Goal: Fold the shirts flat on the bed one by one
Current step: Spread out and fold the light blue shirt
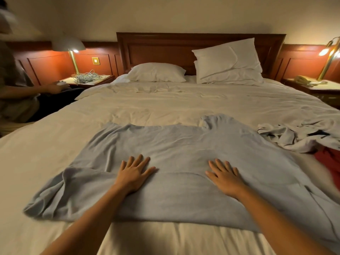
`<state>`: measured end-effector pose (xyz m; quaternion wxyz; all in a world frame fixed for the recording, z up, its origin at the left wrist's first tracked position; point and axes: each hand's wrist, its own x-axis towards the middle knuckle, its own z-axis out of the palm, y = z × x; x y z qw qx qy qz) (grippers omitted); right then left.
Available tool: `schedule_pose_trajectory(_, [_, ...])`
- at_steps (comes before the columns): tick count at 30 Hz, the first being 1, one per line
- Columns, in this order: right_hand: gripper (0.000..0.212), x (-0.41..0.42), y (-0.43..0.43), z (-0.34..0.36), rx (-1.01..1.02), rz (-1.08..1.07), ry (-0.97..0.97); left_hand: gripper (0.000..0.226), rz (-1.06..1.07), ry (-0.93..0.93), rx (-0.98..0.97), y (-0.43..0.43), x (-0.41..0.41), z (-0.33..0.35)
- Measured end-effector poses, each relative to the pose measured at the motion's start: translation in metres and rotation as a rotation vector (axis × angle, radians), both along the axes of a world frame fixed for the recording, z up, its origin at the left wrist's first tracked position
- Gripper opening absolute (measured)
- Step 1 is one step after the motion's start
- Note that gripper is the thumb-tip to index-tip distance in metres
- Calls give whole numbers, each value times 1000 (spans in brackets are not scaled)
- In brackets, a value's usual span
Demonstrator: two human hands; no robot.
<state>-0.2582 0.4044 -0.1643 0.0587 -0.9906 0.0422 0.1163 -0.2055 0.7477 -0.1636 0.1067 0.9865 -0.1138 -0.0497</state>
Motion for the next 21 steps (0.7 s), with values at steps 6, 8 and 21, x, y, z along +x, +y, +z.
schedule_pose_trajectory(6, [70, 67, -14, -22, -1, -37, -112, 80, -12, -46, 25, -5, 60, -16])
schedule_pose_trajectory(8, [80, 97, -18, -28, -18, -37, -182, 79, -10, -88, 30, -7, 87, -21])
schedule_pose_trajectory(21, [53, 309, -56, -37, 186, 325, -562, 68, -163, -405, -160, -5, 283, -32])
